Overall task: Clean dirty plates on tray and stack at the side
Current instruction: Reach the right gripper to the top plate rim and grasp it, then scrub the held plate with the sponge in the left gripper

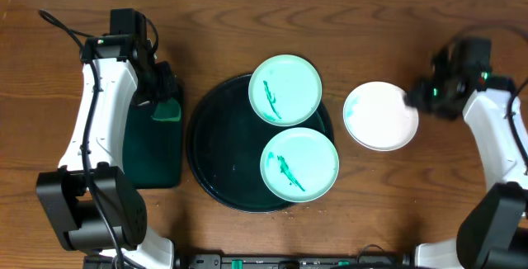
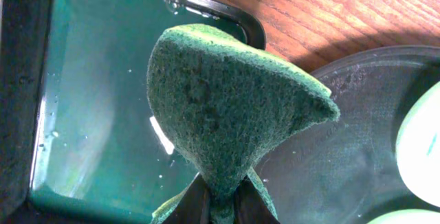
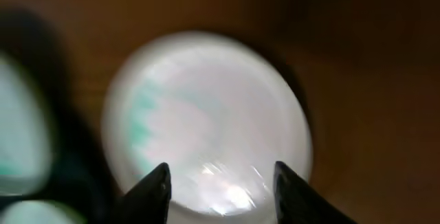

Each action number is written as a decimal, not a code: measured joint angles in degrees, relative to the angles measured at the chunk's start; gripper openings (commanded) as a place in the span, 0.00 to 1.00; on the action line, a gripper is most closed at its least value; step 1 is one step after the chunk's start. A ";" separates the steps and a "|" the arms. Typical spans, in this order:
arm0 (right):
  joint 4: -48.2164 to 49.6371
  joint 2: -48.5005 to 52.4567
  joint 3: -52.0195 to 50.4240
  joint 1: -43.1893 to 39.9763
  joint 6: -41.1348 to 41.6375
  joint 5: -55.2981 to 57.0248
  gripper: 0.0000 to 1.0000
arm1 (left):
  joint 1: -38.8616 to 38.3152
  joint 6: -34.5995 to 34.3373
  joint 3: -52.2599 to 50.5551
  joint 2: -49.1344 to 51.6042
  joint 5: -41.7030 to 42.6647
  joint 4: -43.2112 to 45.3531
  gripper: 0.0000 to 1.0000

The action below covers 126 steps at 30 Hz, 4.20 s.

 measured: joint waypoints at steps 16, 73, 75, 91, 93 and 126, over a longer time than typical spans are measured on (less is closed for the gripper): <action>-10.16 29.38 36.74 20.31 -6.73 -6.54 0.54 | 0.00 -0.02 0.00 0.00 0.02 -0.02 0.07; -9.99 38.95 31.54 36.87 13.90 -3.74 0.01 | -15.43 -6.93 -5.51 0.15 0.70 7.89 0.07; -9.46 38.71 31.01 36.87 13.94 -3.78 0.01 | -17.22 -7.80 -6.49 0.92 0.70 9.42 0.07; -9.09 38.53 30.67 36.85 14.12 -3.96 0.01 | -21.05 -12.07 -6.45 15.37 2.27 12.81 0.07; -9.07 38.53 30.67 36.85 14.12 -3.96 0.01 | -20.41 -9.49 -6.47 15.41 5.29 13.49 0.07; -9.05 38.51 30.62 36.85 14.12 -4.09 0.01 | -18.88 -1.09 -5.35 16.94 17.16 20.70 0.07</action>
